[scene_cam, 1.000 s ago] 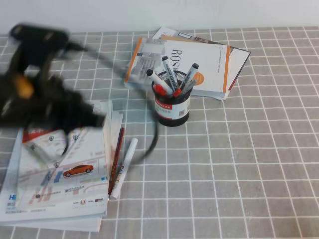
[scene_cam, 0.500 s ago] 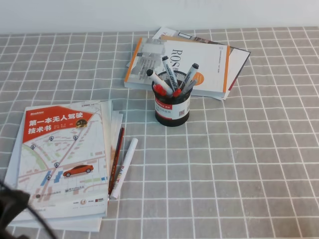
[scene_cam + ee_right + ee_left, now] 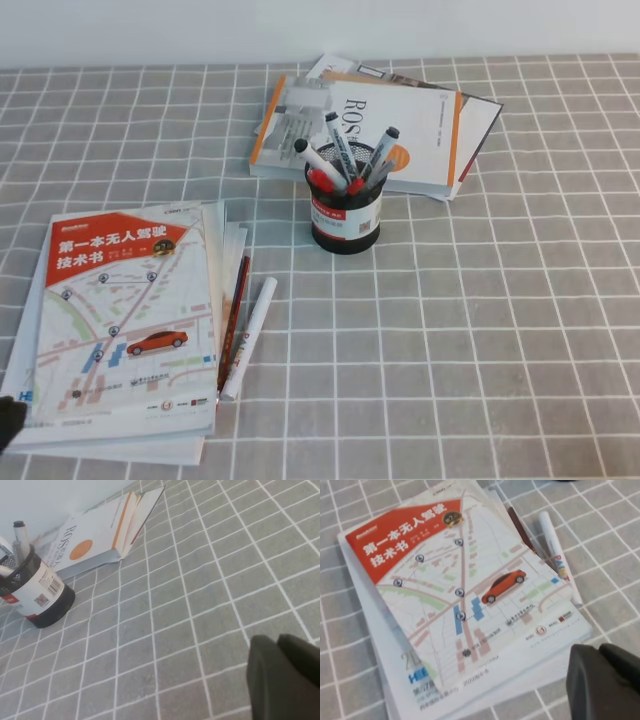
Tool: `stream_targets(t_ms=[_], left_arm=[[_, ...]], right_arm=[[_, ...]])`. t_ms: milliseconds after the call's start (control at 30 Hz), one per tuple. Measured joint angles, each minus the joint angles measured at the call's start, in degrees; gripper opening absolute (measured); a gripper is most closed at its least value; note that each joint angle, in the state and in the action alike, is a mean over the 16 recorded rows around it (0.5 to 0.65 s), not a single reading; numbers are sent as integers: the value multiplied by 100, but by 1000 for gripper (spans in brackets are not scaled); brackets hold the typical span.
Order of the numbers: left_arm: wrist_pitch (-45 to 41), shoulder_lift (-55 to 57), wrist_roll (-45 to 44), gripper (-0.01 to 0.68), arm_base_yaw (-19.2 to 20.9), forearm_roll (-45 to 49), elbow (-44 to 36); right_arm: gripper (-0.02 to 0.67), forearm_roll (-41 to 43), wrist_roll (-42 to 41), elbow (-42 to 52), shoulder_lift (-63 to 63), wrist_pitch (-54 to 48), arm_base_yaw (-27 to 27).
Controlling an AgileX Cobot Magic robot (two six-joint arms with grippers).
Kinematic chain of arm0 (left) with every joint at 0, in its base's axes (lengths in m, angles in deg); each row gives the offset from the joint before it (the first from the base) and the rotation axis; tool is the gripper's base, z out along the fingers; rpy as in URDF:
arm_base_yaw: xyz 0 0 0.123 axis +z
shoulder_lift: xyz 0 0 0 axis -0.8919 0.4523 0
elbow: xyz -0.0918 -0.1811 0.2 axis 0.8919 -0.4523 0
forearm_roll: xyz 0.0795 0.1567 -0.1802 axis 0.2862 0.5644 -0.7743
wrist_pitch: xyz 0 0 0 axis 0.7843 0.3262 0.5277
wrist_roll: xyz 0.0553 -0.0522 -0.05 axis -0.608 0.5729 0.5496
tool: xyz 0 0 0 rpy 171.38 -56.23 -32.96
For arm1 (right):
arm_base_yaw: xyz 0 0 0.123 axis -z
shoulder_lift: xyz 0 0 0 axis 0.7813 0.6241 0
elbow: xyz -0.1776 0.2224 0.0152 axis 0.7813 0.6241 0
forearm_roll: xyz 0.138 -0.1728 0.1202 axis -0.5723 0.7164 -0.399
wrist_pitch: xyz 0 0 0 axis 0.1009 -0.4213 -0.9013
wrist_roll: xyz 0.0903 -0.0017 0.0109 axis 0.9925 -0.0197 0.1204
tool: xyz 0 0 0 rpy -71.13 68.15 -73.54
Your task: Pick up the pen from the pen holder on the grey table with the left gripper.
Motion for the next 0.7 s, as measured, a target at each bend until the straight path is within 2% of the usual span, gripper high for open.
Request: stream_targets(t_ms=[200,400,700], left_arm=[[1263,-742,0,-2,231,-4,-1205],[2322,-1621,0,-3,813,-298,-2397],[2716,-2363,-43,-3,1819,-872,-3176]], right_arm=[[-13,0,0,0,0,0,0],[-13,0,0,0,0,0,0],[-13,0,0,0,0,0,0]])
